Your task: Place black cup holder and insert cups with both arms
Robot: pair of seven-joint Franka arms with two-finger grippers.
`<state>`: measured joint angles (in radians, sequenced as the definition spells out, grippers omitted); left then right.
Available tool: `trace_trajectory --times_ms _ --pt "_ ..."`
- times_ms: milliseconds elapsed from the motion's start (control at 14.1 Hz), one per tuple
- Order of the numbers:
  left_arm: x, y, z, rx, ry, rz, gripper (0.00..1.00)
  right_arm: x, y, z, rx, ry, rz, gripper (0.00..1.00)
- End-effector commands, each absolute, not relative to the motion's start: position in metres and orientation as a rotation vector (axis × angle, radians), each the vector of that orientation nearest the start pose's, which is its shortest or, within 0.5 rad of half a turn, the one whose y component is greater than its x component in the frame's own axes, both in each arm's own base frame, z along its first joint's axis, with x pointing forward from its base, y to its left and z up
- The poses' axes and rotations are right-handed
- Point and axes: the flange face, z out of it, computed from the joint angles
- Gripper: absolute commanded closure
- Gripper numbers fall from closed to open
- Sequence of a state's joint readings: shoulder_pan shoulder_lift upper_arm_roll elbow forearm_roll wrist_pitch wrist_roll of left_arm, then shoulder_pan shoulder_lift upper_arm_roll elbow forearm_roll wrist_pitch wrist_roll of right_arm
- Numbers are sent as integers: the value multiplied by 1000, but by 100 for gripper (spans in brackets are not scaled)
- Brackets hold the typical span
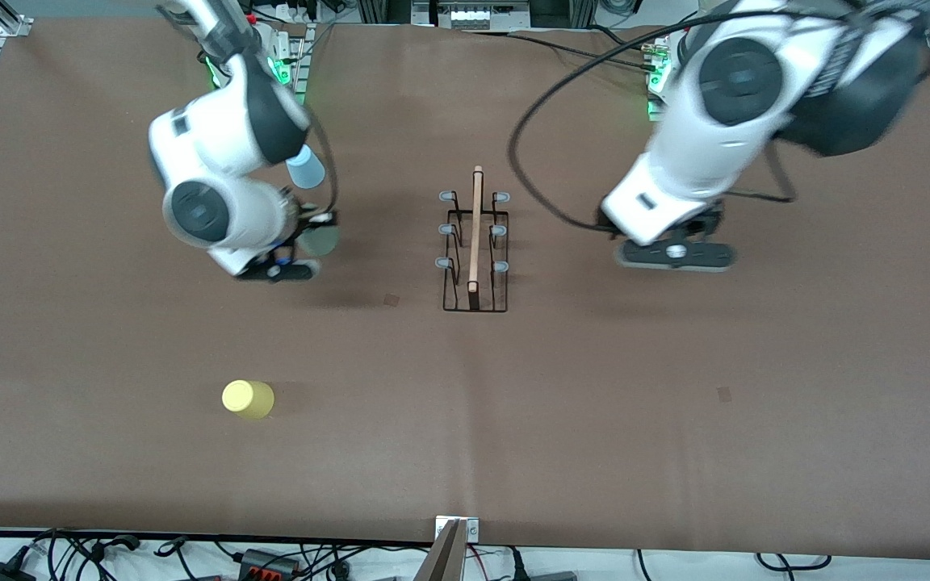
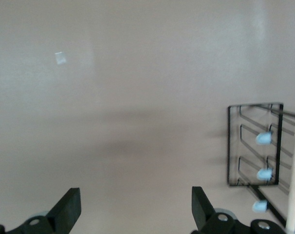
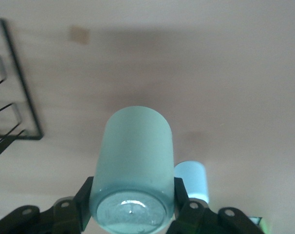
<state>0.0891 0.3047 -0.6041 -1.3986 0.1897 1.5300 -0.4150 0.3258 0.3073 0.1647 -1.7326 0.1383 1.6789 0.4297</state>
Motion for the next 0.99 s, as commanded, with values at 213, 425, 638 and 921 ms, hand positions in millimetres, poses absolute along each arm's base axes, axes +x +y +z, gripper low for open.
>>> trace_trajectory --times_ms 213,425,638,921 --pt "575 -170 573 -3063 263 225 0 468 401 407 -3076 -76 571 79" --pt "577 -131 571 -3072 333 207 0 458 437 399 -3045 -8 536 79" --pt "569 -84 566 -3110 290 168 0 448 464 379 -3043 23 519 79" --pt "558 -59 559 -3092 134 193 0 441 481 358 -3041 40 518 79"
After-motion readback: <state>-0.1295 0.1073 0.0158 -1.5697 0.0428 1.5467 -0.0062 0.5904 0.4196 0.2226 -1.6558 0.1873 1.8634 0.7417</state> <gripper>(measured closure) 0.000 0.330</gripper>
